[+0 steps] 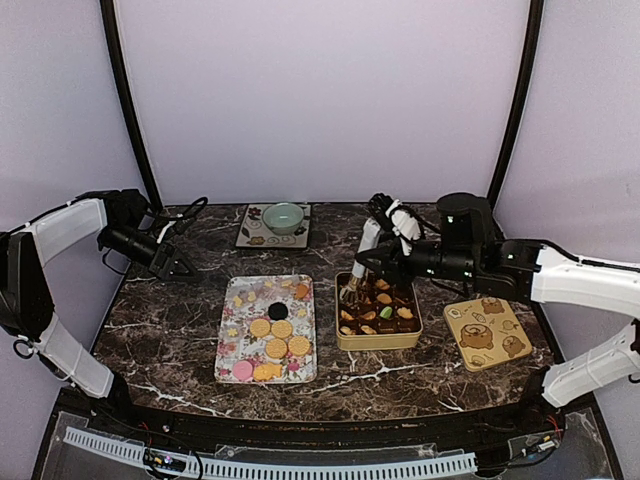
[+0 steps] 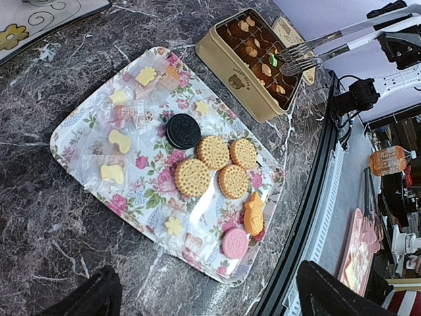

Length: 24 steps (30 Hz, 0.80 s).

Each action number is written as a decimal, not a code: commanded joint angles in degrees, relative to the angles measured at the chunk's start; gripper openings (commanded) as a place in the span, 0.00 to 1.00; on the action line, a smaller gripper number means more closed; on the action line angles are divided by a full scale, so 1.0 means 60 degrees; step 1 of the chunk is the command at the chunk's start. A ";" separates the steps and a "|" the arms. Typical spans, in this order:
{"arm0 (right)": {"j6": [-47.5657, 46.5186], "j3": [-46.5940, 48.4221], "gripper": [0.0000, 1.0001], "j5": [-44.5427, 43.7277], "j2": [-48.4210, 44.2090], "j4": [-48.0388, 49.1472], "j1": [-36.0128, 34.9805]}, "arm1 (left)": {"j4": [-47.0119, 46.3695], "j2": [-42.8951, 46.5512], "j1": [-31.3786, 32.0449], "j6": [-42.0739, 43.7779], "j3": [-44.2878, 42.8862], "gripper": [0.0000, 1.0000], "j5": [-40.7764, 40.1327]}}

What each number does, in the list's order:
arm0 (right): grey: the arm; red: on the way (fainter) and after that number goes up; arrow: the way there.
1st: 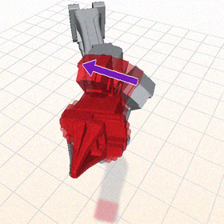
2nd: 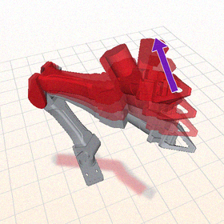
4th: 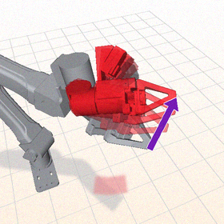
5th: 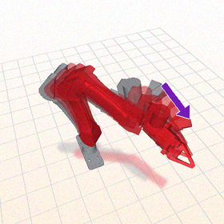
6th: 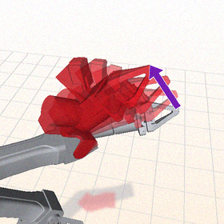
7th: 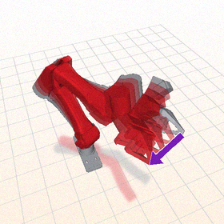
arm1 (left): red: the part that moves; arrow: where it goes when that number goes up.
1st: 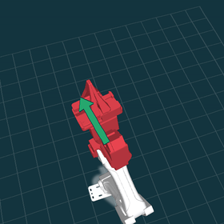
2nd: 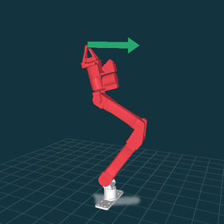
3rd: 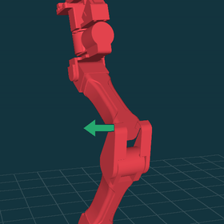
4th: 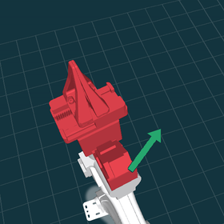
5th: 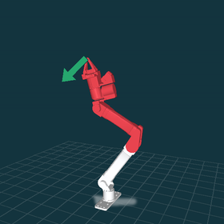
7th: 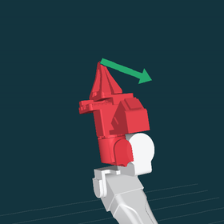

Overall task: Pack the cookies
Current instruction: Place the fake cookies in the empty pocket of the box, then position the fake cookies on the plate.

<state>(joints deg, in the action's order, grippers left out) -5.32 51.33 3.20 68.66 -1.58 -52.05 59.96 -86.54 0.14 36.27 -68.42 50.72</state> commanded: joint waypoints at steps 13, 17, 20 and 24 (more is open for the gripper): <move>-0.0741 0.3835 0.33 0.0959 0.4907 0.2328 0.0131 | 0.0286 0.0222 -0.0075 0.0243 0.0051 0.95 0.0049; -0.0791 0.4348 0.35 0.1342 0.5645 0.2315 0.0282 | 0.0372 0.0266 -0.0107 0.0328 0.0059 0.95 0.0018; -0.0727 0.4570 0.37 0.1618 0.5961 0.2313 0.0367 | 0.0432 0.0302 -0.0155 0.0393 0.0069 0.95 -0.0021; -0.0702 0.4643 0.38 0.1835 0.6271 0.2330 0.0384 | 0.0478 0.0317 -0.0179 0.0412 0.0070 0.95 -0.0027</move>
<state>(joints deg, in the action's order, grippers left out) -9.19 76.86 11.57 105.32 8.80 -50.17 60.51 -86.54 -0.54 37.34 -68.42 50.22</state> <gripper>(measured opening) 0.377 0.949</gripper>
